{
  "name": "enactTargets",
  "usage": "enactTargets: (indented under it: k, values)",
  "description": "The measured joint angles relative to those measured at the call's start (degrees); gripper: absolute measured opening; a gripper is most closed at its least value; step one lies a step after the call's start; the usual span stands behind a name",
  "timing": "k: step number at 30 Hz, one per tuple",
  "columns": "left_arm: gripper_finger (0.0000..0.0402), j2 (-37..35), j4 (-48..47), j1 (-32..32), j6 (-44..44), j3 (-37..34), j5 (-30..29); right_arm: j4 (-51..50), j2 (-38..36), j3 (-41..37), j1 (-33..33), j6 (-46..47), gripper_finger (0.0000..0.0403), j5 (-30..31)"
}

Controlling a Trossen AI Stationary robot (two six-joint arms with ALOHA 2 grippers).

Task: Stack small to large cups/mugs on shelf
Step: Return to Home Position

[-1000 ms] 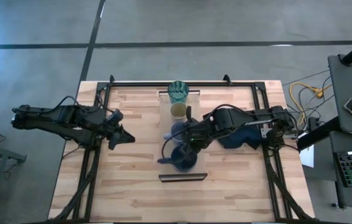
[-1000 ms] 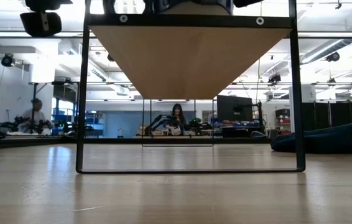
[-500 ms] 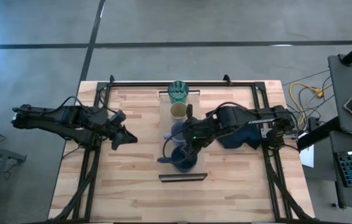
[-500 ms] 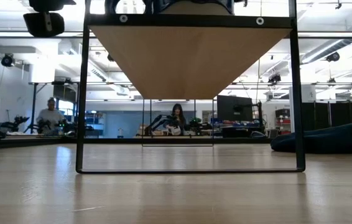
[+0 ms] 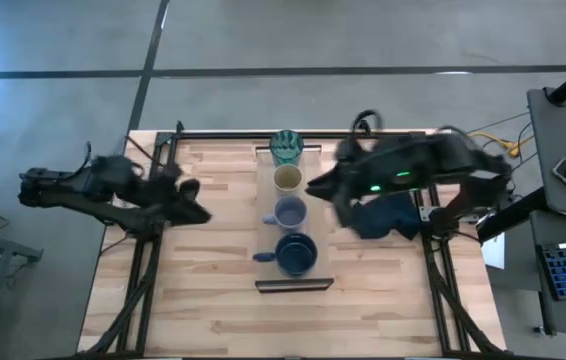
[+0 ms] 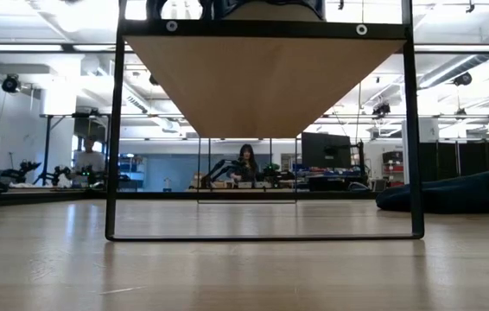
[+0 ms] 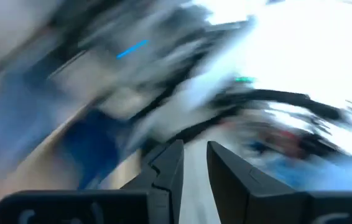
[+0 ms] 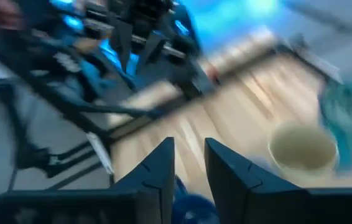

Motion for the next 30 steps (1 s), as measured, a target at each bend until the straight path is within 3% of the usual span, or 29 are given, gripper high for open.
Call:
enactTargets:
  k: [5,9,13,16,18,20,22,27,30]
  values:
    - [0.0057,-1.28,33.78,-2.67,16.07,-2.98,16.59,8.3,-5.44,-0.74,4.99,-12.22,0.0076,-1.1]
    - [0.0057,-1.8,37.25,-3.25,21.36,-8.04,15.56,9.18,-8.08,-4.58,8.55,-14.93,0.0073,-0.14]
    - [0.0057,-2.3,47.23,-3.27,22.11,-17.19,16.91,11.88,-10.18,-16.01,9.08,-13.21,0.0073,-0.66]
    - [0.0057,-1.85,51.57,0.19,23.63,-22.15,22.1,23.13,-13.54,-27.59,6.7,-14.86,0.0077,-2.81]
    - [0.0057,-2.34,54.51,2.37,24.85,-24.03,25.92,35.22,-16.8,-35.61,4.52,-18.58,0.0079,-9.13]
    - [0.0057,-3.07,53.58,4.61,26.43,-25.54,27.54,44.57,-20.1,-42.7,1.76,-21.28,0.0081,-15.97]
    - [0.0057,-6.11,50.31,7.6,26.48,-26.84,27.65,48.08,-23.18,-48.55,-1.44,-21.15,0.0081,-18.94]
    - [0.0057,-15.92,35.65,13.2,24.7,-27.73,26.21,49.68,-30.51,-58.23,-6.88,-21.45,0.0075,-17.92]
    - [0.0057,-22.89,24.75,14.73,24.05,-27.5,16.74,49.08,-35.46,-63.3,-8.72,-19.65,0.0073,-14.49]
